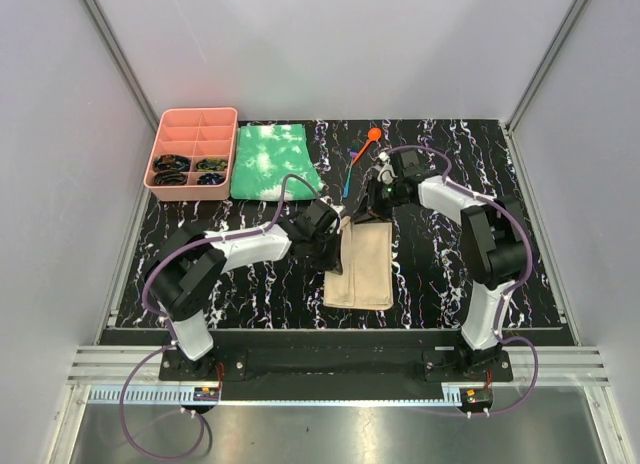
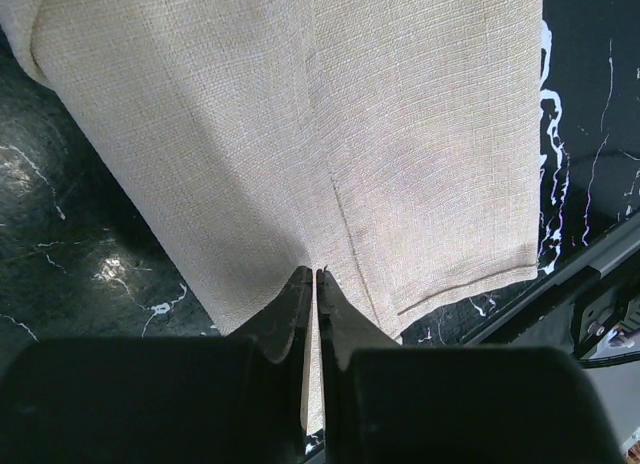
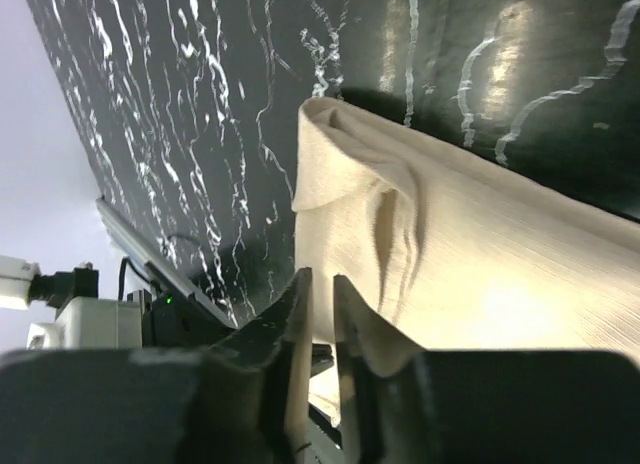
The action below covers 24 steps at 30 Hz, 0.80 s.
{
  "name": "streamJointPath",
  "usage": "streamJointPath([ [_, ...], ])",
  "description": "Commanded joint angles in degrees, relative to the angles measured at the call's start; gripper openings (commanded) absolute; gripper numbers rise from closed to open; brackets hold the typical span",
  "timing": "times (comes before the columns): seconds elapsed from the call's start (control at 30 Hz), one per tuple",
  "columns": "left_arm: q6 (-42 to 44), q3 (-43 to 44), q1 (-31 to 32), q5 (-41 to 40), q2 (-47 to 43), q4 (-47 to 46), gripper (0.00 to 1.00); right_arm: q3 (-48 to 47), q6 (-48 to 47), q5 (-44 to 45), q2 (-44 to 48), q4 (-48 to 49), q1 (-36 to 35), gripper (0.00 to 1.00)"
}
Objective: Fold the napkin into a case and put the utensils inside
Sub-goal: Fold the 2/3-rectangle-folded napkin at the center of the board.
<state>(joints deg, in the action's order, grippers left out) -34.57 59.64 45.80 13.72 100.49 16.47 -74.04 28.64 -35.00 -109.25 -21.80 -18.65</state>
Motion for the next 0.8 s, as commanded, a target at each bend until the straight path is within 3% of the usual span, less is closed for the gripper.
streamJointPath([
  [0.0, -0.94, -0.84, 0.16, 1.49, -0.73, -3.72, 0.06, -1.54, 2.91, -3.93, -4.21, 4.39, -1.65, 0.19],
  [0.13, -1.03, -1.19, 0.08, 1.14, -1.78, -3.20, 0.05, -1.81, 2.12, -4.29, -7.20, 5.37, -1.47, 0.13],
  [0.37, -1.47, -0.22, -0.01, 2.28, -7.76, -0.12, 0.09, 0.83, -1.13, -0.77, -8.00, 4.84, 0.72, 0.12],
  [0.77, -4.72, -9.18, -0.01, 4.13, -1.69, -8.64, 0.06, 1.79, 3.69, -3.40, -1.49, 6.06, -4.81, 0.15],
])
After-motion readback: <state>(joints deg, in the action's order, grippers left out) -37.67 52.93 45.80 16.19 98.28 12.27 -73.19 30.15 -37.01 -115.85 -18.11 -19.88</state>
